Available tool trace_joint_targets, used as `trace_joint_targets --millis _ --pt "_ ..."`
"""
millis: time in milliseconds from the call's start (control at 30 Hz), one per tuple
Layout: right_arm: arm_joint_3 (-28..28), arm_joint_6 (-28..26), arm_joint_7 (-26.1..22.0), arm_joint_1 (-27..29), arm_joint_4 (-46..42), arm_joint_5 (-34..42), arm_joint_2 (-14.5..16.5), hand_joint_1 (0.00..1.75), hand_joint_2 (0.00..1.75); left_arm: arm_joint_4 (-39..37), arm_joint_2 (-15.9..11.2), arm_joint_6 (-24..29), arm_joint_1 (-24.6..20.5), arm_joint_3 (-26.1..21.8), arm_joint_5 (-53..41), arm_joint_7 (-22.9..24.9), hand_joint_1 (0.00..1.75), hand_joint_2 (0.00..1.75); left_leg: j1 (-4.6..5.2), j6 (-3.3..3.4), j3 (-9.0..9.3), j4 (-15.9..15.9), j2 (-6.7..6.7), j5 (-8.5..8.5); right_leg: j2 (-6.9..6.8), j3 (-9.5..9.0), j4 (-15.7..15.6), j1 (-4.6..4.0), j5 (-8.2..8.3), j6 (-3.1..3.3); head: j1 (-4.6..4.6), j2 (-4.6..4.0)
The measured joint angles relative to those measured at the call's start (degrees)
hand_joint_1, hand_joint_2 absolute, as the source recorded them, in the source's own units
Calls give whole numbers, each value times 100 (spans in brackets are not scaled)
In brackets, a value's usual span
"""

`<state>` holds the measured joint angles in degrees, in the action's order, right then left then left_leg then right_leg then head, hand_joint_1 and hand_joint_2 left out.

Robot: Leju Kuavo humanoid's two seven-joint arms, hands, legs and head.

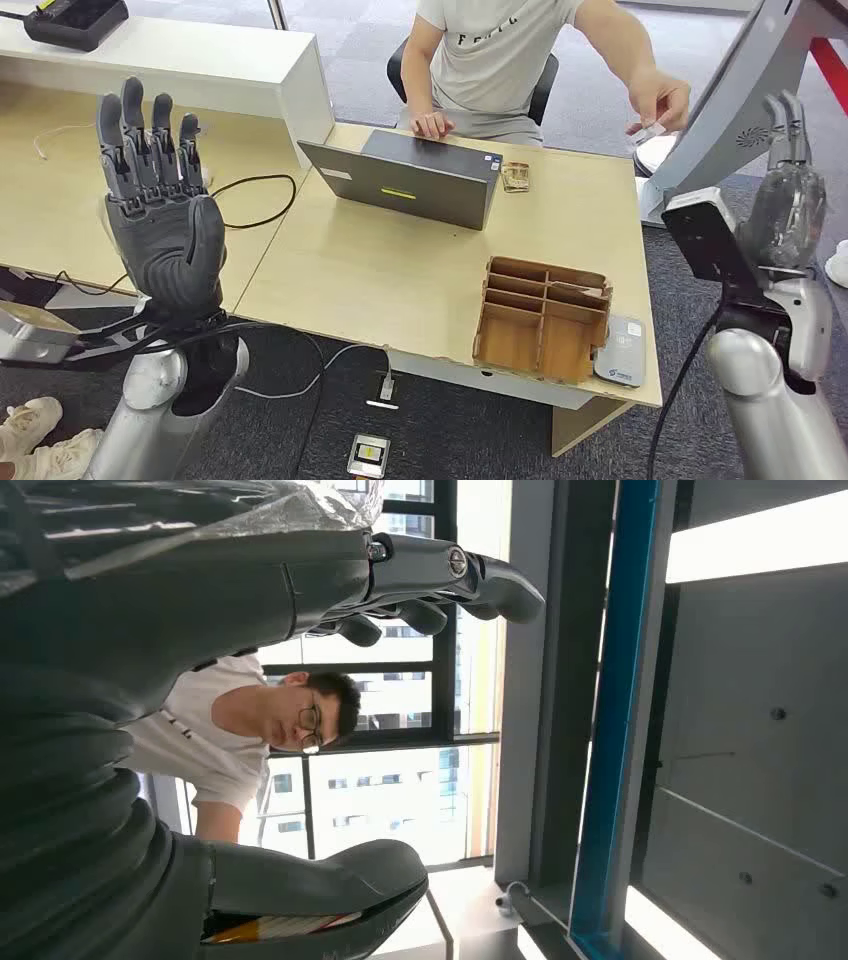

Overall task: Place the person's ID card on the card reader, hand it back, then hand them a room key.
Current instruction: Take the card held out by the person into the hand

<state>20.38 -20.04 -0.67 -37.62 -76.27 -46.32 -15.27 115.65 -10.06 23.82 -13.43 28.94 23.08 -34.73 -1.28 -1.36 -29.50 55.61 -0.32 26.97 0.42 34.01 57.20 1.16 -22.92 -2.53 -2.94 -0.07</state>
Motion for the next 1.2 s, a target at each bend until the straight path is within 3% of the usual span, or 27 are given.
trace_joint_targets --millis 367,633,767,1200 --pt "747 183 160 -983 1425 -912 -42 0 175 -307 141 -147 -182 54 116 -109 0 175 -1 0 -2 0 -1 0 1 3 1 -1 0 0 -1 0" --pt "1166 191 153 -1398 2122 -1091 83 0 175 -372 163 -67 -185 60 141 -140 0 175 -1 0 -3 0 -2 0 0 2 1 -1 0 0 -1 0" --pt "1290 186 121 -1515 2366 -1091 140 175 175 -373 163 -6 -170 59 156 -140 0 175 -1 0 -3 0 -2 0 0 2 1 -1 0 0 -1 0" --pt "1519 228 133 -1603 2762 -1054 188 175 175 -366 143 143 -163 59 161 -93 0 175 -1 0 -2 1 -2 0 0 2 1 -1 0 0 -1 0"
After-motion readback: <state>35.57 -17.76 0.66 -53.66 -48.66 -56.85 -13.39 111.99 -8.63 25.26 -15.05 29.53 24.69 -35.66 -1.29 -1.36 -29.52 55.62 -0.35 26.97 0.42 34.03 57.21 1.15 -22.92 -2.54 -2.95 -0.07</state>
